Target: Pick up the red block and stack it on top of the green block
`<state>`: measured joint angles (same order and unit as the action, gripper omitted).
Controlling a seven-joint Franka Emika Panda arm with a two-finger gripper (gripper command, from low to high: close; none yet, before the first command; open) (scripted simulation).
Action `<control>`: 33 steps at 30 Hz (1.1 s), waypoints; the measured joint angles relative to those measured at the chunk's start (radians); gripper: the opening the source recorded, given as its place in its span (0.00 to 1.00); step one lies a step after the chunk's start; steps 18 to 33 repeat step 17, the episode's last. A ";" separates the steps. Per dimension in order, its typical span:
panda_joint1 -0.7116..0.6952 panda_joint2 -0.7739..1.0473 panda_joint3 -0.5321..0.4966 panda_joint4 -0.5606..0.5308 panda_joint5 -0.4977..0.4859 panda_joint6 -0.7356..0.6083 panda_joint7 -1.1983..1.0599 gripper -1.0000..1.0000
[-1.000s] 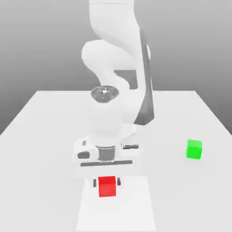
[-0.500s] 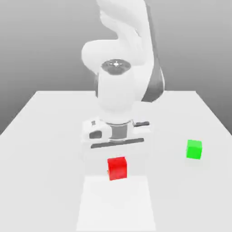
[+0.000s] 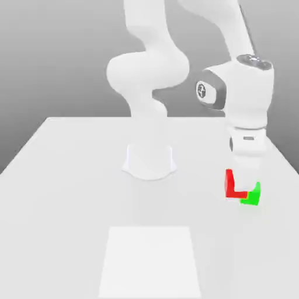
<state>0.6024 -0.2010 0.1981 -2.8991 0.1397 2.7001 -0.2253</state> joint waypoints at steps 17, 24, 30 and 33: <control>0.140 0.210 0.077 -0.013 -0.162 0.219 -0.148 1.00; 0.140 0.210 0.077 -0.013 -0.162 0.219 -0.148 1.00; 0.140 0.210 0.077 -0.013 -0.162 0.219 -0.148 1.00; 0.140 0.210 0.077 -0.013 -0.162 0.219 -0.148 1.00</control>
